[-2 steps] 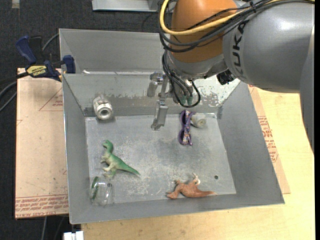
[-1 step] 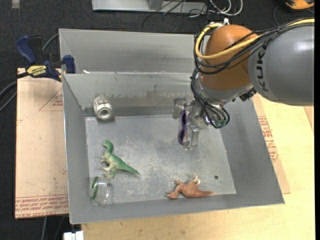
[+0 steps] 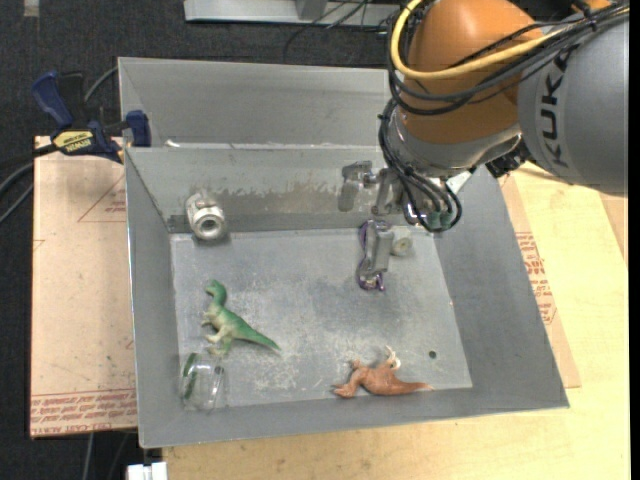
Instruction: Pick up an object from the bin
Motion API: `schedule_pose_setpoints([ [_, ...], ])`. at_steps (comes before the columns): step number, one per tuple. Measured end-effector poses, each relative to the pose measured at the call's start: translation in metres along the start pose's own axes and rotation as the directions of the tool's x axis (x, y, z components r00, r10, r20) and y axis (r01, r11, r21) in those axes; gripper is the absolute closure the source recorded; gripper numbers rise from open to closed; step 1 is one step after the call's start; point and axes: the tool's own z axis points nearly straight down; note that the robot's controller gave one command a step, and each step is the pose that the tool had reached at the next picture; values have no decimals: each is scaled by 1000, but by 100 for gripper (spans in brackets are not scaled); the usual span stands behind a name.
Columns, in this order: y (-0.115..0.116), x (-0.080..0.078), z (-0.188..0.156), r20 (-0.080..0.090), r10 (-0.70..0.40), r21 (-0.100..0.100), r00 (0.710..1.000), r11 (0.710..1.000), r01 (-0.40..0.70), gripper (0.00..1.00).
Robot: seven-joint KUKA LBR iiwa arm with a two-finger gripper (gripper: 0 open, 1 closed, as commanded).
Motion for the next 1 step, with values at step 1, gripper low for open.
schedule_pose_setpoints([
  [1, -72, -41, 75, 3, -68, 4, 998, 998, 68, 0],
])
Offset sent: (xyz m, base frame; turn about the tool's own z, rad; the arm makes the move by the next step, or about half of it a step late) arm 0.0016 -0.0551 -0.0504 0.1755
